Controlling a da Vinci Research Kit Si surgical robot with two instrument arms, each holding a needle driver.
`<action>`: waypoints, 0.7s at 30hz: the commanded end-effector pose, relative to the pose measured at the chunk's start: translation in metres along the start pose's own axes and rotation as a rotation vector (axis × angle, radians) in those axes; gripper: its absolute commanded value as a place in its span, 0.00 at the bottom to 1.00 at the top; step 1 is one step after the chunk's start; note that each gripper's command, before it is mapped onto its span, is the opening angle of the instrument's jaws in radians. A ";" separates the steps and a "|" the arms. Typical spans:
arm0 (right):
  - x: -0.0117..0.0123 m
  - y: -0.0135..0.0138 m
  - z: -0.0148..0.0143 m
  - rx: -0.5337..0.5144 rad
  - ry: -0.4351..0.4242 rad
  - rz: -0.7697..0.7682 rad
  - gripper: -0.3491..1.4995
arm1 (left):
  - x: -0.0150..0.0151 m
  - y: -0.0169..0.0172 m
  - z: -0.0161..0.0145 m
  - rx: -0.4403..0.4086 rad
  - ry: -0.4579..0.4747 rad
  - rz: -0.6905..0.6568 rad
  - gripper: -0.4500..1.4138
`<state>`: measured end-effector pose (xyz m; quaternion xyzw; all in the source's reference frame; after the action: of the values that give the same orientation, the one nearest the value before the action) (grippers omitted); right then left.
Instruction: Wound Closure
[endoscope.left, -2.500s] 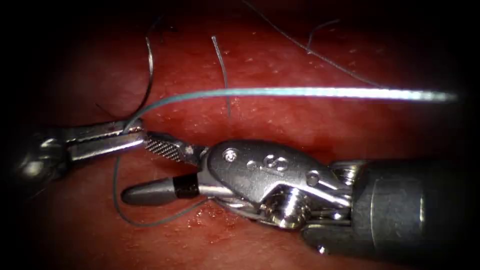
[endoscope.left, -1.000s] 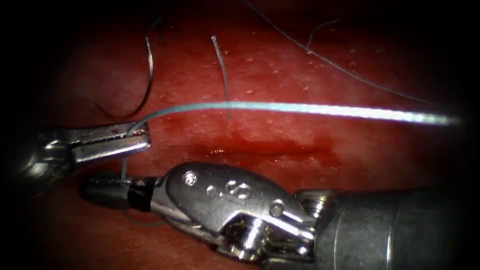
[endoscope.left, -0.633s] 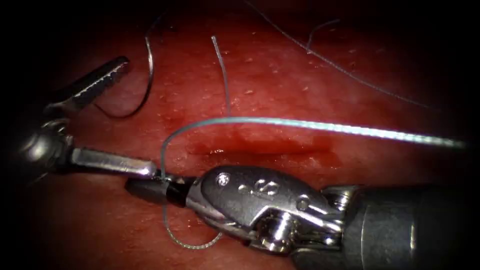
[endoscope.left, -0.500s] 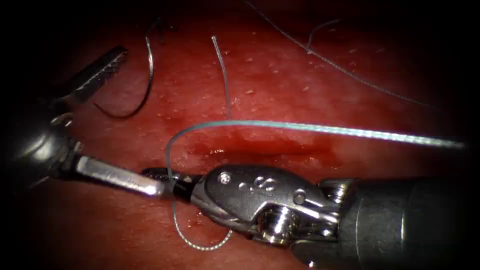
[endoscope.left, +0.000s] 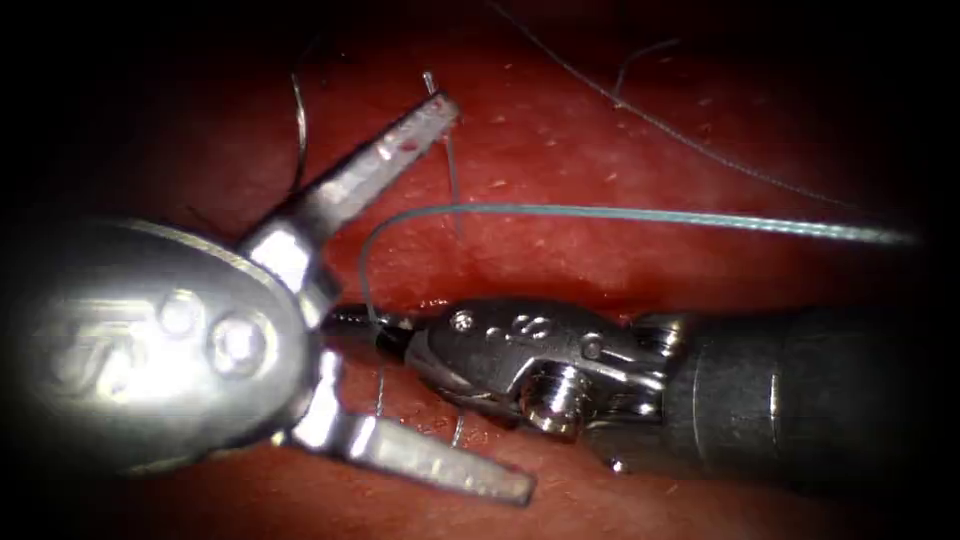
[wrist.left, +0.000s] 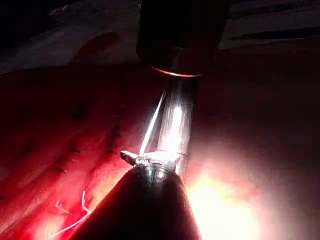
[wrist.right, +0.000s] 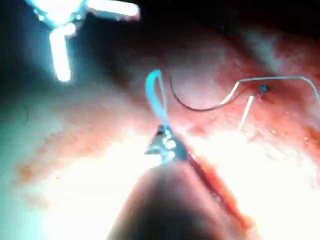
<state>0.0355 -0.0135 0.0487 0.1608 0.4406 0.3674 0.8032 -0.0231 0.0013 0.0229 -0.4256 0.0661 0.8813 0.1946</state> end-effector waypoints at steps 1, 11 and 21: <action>-0.0002 -0.0005 0.0009 0.000 0.000 0.000 0.00 | 0.0005 -0.0001 0.0011 0.017 -0.009 0.017 0.69; -0.0002 -0.0012 0.0012 -0.004 -0.002 -0.010 0.00 | 0.0006 -0.0007 0.0050 0.104 -0.093 0.104 0.53; -0.0001 -0.0011 0.0013 -0.006 -0.005 -0.015 0.00 | -0.0004 0.0006 0.0068 0.096 -0.199 0.211 0.40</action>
<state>0.0366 -0.0140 0.0484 0.1554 0.4386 0.3631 0.8072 -0.0276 0.0023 0.0273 -0.3098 0.1376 0.9334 0.1174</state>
